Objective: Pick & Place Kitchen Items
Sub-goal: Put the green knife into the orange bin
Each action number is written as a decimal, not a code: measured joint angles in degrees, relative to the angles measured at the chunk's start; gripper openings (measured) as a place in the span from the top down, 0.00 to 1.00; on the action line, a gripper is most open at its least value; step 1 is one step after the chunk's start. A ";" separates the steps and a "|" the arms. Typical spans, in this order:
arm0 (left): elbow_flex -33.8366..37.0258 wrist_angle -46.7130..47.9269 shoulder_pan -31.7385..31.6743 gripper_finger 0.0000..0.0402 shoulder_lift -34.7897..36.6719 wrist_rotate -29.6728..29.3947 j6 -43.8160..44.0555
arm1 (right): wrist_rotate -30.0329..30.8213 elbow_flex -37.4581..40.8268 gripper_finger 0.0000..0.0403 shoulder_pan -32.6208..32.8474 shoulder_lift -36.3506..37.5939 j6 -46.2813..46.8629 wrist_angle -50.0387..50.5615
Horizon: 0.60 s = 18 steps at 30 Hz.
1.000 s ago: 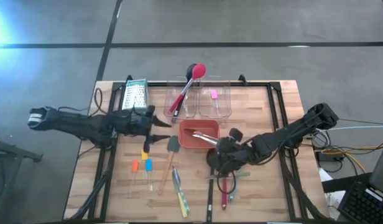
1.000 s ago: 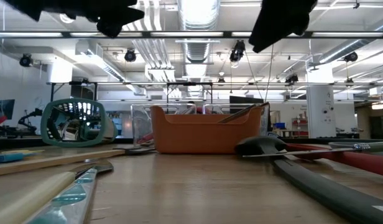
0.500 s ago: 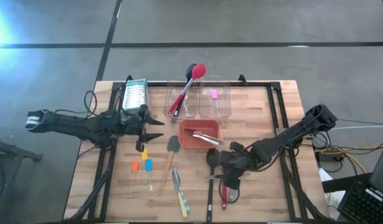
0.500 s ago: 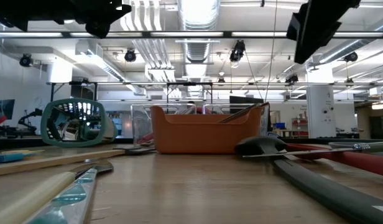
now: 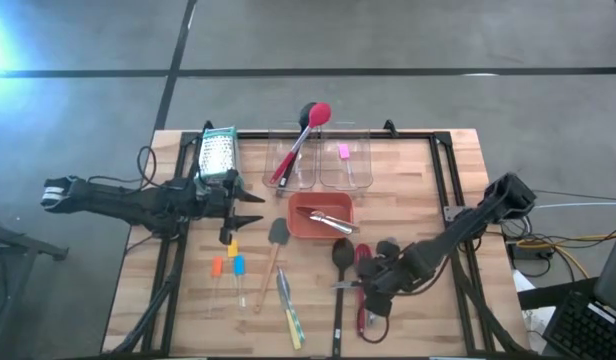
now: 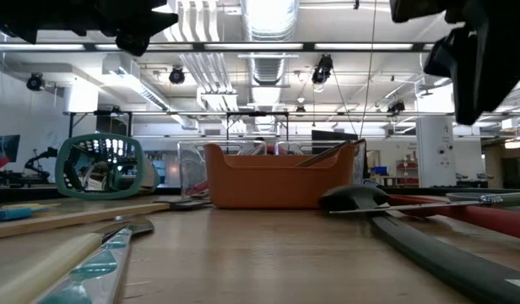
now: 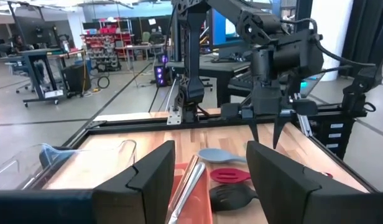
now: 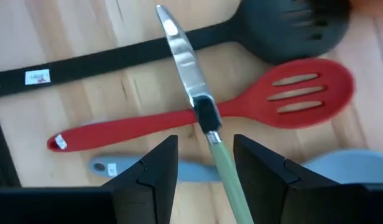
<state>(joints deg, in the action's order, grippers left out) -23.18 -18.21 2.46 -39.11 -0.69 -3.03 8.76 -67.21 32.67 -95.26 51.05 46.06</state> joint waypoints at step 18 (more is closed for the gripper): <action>-0.02 -0.16 0.00 0.49 -0.04 0.00 0.02 | -1.79 1.17 0.66 0.36 -5.85 1.73 0.01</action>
<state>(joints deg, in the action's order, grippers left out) -23.20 -18.37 2.46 -39.16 -0.69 -3.01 6.98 -66.05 33.03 -101.11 52.78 46.06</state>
